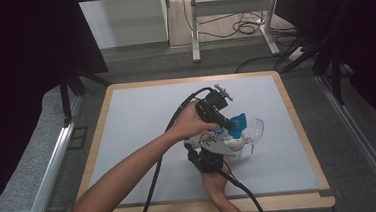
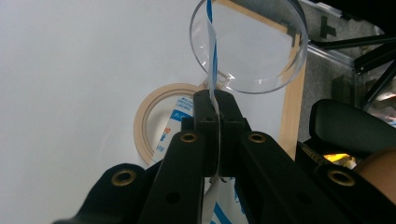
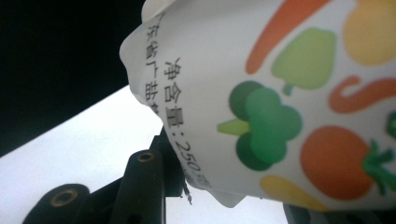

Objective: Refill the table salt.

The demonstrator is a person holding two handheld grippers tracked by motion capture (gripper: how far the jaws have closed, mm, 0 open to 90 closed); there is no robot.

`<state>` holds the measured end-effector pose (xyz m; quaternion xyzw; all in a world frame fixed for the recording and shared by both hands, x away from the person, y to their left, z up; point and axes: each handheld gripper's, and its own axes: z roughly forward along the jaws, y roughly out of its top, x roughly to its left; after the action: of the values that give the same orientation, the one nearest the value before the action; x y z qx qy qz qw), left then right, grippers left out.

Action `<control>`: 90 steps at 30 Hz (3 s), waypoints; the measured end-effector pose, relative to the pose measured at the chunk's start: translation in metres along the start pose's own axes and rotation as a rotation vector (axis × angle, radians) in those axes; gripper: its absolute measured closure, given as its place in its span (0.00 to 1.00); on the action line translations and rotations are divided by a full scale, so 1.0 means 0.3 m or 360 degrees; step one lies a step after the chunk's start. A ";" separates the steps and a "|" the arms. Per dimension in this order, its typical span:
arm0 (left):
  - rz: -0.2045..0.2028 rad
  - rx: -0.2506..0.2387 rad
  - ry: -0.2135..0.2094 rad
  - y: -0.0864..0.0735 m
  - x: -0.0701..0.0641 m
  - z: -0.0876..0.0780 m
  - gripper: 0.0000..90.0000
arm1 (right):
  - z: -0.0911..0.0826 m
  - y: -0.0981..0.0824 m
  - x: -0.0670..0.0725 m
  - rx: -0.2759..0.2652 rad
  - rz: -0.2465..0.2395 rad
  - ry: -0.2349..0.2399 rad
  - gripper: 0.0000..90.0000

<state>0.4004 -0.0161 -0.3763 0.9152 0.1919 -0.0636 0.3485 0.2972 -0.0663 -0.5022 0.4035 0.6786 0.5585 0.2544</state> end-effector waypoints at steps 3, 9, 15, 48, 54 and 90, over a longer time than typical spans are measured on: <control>-0.0010 -0.0012 -0.0011 -0.011 0.002 -0.010 1.00 | -0.006 -0.019 -0.003 0.0026 -0.0038 -0.0007 0.69; -0.0034 -0.0066 -0.0028 -0.032 0.004 -0.027 1.00 | -0.020 -0.043 -0.008 0.0083 -0.0074 -0.0003 0.69; -0.0039 -0.0094 -0.0043 -0.049 0.001 -0.047 1.00 | -0.040 -0.062 -0.016 0.0131 -0.0096 -0.0011 0.68; -0.0134 -0.0227 -0.0028 -0.116 0.036 -0.107 1.00 | -0.094 -0.095 -0.071 0.0259 -0.0153 -0.0013 0.64; -0.0133 -0.0250 -0.0030 -0.135 0.030 -0.117 1.00 | -0.101 -0.105 -0.082 0.0276 -0.0140 -0.0030 0.63; -0.0181 -0.0381 -0.0054 -0.271 0.049 -0.177 1.00 | -0.117 -0.118 -0.111 0.0322 -0.0172 -0.0074 0.66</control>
<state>0.3808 0.0792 -0.3901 0.8535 0.2438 -0.0752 0.4543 0.2782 -0.1150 -0.5311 0.4027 0.7462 0.4631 0.2580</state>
